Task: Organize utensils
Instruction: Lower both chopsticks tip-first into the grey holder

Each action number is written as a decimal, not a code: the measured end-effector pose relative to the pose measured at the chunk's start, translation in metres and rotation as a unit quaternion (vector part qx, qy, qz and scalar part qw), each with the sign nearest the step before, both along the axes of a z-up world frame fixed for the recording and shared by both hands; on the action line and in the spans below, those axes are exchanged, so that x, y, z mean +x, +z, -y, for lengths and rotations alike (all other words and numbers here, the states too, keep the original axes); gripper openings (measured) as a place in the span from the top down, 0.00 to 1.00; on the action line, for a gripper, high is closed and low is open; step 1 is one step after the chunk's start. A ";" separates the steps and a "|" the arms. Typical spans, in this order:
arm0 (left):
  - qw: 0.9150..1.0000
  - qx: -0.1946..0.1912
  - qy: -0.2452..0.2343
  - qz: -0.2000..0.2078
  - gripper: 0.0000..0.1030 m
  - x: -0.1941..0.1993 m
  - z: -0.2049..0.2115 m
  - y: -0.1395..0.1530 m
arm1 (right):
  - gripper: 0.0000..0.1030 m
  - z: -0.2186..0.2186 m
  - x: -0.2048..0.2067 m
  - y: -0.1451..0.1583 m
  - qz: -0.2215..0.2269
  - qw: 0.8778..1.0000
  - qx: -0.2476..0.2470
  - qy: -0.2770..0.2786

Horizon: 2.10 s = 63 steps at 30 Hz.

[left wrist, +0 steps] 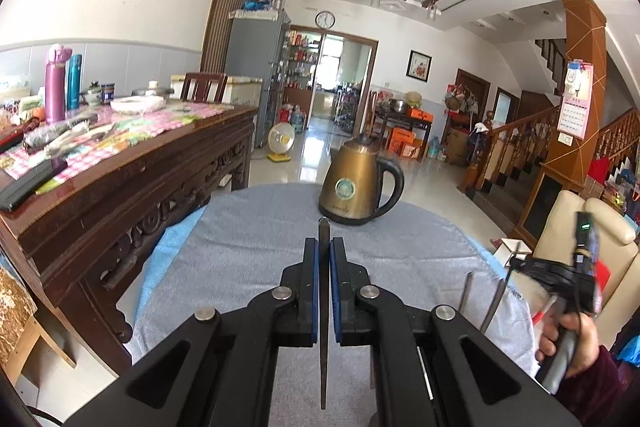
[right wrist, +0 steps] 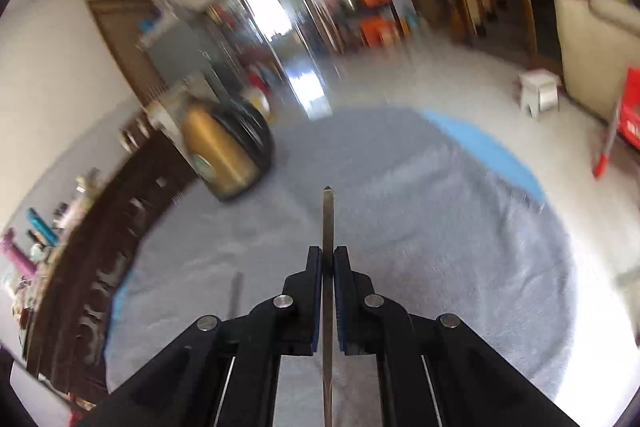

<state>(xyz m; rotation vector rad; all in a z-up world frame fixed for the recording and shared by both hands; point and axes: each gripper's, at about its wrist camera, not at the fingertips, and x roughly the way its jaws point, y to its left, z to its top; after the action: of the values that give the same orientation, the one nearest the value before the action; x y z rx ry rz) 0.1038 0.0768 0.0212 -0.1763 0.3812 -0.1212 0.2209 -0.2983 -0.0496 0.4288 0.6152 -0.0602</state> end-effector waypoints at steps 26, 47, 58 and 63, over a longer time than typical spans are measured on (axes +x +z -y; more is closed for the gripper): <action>0.995 -0.014 -0.089 0.053 0.95 -0.041 0.040 0.061 | 0.94 -0.110 -0.139 0.107 0.201 0.971 -0.028 0.129; 0.994 -0.006 -0.108 -0.035 0.95 -0.023 0.053 0.013 | 0.93 -0.119 -0.148 0.058 0.144 0.975 -0.047 0.165; 0.993 0.006 -0.108 -0.056 0.95 -0.024 0.058 0.003 | 0.93 -0.126 -0.145 0.047 0.131 0.975 -0.049 0.173; 0.993 0.018 -0.101 -0.064 0.95 -0.025 0.061 0.001 | 0.93 -0.128 -0.143 0.041 0.121 0.976 -0.048 0.172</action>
<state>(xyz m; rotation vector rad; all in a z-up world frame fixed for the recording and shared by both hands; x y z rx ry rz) 0.0790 0.0162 0.0219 -0.1094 0.5287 -0.3040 0.0775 -0.1702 -0.0085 0.2260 0.4358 0.2890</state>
